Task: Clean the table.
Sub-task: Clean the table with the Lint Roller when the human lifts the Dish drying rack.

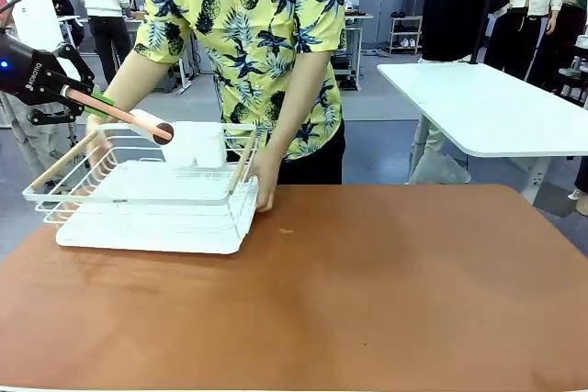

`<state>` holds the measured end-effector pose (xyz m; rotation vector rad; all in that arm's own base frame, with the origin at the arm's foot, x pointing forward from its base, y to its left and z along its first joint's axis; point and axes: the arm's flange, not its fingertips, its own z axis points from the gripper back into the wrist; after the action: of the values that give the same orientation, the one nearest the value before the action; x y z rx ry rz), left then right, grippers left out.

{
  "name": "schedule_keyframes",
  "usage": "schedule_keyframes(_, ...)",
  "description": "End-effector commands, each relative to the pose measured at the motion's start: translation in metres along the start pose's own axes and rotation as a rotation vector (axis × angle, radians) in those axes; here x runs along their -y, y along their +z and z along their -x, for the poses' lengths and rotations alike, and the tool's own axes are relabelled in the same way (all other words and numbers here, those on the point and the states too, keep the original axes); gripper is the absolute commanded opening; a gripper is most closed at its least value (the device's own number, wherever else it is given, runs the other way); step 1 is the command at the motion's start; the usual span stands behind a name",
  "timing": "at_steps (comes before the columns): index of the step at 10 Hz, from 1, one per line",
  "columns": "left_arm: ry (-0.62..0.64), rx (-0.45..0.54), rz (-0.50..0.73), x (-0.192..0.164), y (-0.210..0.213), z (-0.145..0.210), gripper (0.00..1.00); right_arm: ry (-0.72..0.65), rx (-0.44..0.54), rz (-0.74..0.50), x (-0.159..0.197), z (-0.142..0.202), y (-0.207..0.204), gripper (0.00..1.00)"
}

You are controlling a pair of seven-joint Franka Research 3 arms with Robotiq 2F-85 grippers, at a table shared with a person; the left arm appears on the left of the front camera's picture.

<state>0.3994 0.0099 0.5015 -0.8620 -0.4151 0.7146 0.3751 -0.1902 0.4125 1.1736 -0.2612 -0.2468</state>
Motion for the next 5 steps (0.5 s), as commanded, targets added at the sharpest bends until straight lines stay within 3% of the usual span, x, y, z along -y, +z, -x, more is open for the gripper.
schedule_keyframes(1, 0.003, 0.000, 0.003, 0.0005, 0.0002, -0.0001, 0.01, 0.006, 0.000, -0.005, -0.0019, 0.0005, 0.0011, 1.00)
schedule_keyframes(5, 0.003, 0.000, 0.003, 0.0005, 0.0002, -0.0001, 0.01, 0.006, 0.000, -0.005, -0.0019, 0.0005, 0.0011, 1.00)
